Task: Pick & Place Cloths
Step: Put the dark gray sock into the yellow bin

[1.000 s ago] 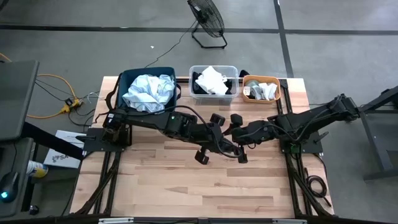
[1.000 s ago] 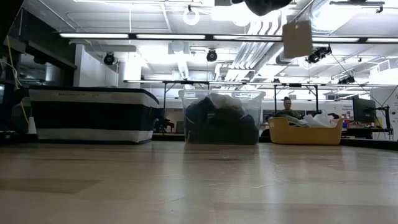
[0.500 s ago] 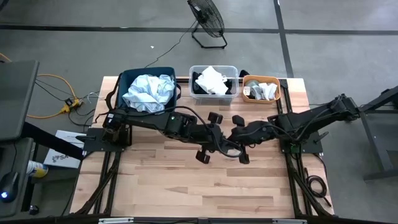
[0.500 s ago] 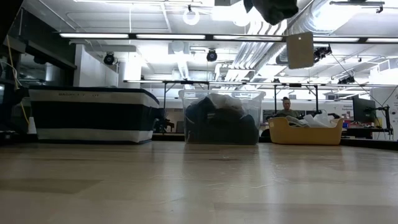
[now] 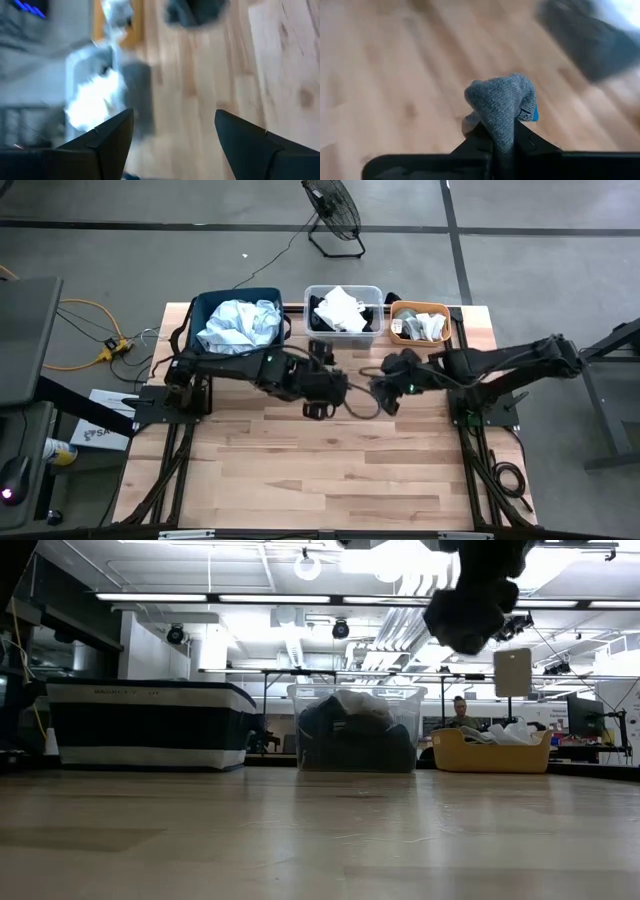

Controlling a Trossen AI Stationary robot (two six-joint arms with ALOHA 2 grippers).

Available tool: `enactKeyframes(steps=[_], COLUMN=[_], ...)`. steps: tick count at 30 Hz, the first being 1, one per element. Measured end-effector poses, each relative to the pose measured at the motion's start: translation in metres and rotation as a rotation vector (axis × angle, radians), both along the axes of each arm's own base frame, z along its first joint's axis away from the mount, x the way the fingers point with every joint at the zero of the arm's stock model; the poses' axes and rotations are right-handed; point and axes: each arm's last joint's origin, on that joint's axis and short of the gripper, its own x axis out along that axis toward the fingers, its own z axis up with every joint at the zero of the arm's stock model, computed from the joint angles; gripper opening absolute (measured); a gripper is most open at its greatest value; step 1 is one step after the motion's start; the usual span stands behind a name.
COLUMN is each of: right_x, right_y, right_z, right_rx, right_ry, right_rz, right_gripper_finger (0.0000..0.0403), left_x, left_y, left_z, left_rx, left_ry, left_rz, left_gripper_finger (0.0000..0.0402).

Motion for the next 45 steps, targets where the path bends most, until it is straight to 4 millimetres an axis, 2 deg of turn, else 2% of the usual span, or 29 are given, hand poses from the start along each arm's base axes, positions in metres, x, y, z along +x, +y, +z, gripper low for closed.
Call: enactKeyframes(steps=[9,20,29,34,38,45], right_x=[-0.017,-0.047,-0.068,-0.072,-0.073,-0.070], right_y=[-0.056,-0.131,-0.163,-0.176,-0.190,-0.213], right_z=[-0.001,0.002,0.002,0.001,-0.003,-0.015], right_rx=[-0.077,-0.122,-0.087,-0.094,-0.098,-0.093], right_ry=[0.073,0.099,0.094,0.076,0.072,0.074], right_rz=[-0.373,-0.747,-0.867,-0.923,-0.966,-1.021], right_gripper_finger=[0.0006,0.0005,0.0005,0.0005,0.0005,0.0005], left_x=[0.001,-0.002,-0.011,-0.015,-0.017,-0.009], left_y=[0.057,0.091,0.129,0.148,0.155,0.147], left_z=[-0.007,0.000,0.001,0.003,0.005,0.005], left_rx=[-0.301,-0.330,-0.334,-0.420,-0.496,-0.512], left_ry=[0.056,0.026,0.042,0.027,0.000,-0.047], left_rz=[0.096,0.049,0.094,0.047,-0.011,-0.066], left_gripper_finger=[0.0250,0.0217,0.0205,0.0204,0.0204,0.0204])
